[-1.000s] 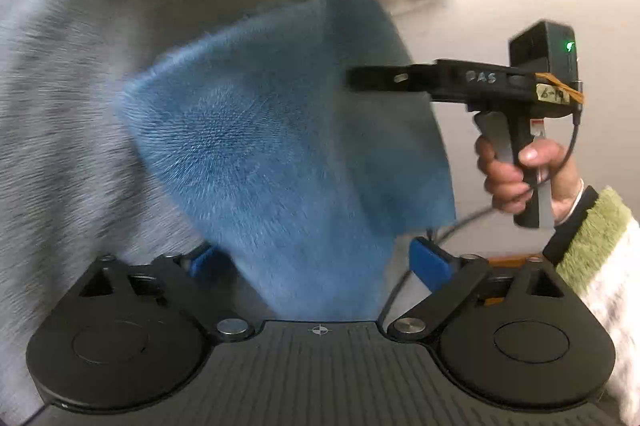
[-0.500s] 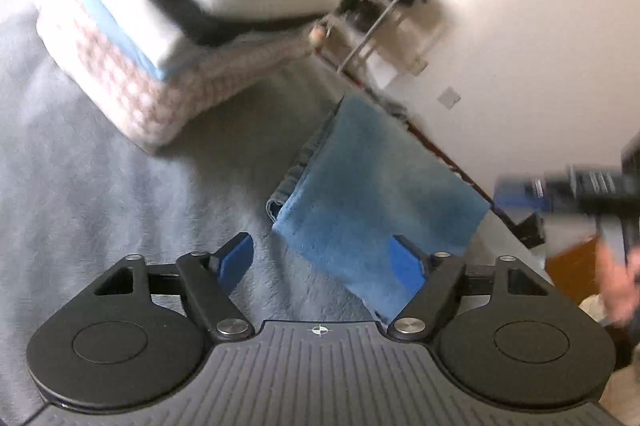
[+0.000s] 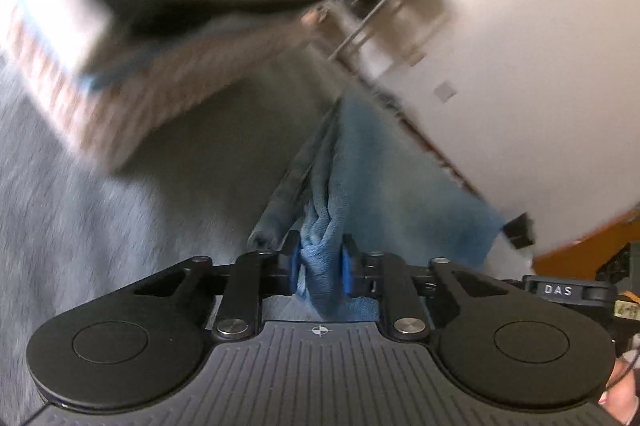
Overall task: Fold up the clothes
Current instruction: 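Lower the jeans beside the clothes stack and open both grippers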
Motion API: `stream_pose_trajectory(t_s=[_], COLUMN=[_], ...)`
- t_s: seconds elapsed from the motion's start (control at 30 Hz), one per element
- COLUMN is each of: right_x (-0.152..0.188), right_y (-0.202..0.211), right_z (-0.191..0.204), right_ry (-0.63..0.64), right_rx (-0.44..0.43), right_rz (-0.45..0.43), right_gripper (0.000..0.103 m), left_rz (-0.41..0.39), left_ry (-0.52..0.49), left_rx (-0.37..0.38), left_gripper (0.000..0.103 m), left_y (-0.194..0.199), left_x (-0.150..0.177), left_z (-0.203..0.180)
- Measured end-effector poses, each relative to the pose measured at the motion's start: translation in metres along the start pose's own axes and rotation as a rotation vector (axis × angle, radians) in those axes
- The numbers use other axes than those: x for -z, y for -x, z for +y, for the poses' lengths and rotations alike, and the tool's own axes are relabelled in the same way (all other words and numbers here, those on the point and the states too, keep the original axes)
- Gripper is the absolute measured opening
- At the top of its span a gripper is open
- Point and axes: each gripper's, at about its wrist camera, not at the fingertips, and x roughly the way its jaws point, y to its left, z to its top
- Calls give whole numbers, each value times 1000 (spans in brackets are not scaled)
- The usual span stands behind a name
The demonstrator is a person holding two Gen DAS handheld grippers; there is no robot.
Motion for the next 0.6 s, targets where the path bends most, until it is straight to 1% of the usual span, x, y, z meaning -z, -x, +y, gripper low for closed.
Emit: stream_pose_trajectory(t_s=[0.03, 0.17, 0.23, 0.27, 0.33, 0.37, 0.43, 0.5, 0.53, 0.6], right_x=[-2, -8, -7, -4, 1, 4, 9, 12, 11, 9], right_y=[1, -16, -25, -25, -24, -19, -6, 8, 18, 38], right_z=[0, 5, 3, -2, -11, -15, -19, -16, -7, 13], right_ry=[-1, 78, 100, 75, 18, -9, -49, -63, -23, 70], right_rx=[-8, 8, 14, 6, -13, -20, -26, -20, -7, 24], right_rz=[-16, -29, -26, -22, -14, -10, 0, 23, -3, -64], right_gripper=[15, 14, 14, 15, 26, 30, 31, 32, 32, 32], left_rz=[-14, -31, -20, -17, -17, -16, -12, -10, -10, -22], left_ry=[-15, -55, -39, -25, 4, 19, 49, 73, 84, 87], left_rx=[4, -39, -43, -43, -32, -26, -24, -30, -33, -49], left_gripper=[17, 17, 19, 21, 26, 29, 30, 36, 39, 40], left_y=[2, -6, -9, -11, -14, -15, -9, -1, 3, 11], left_x=[-2, 1, 8, 8, 7, 7, 7, 7, 8, 9], left_z=[-1, 1, 8, 11, 14, 15, 17, 18, 19, 19])
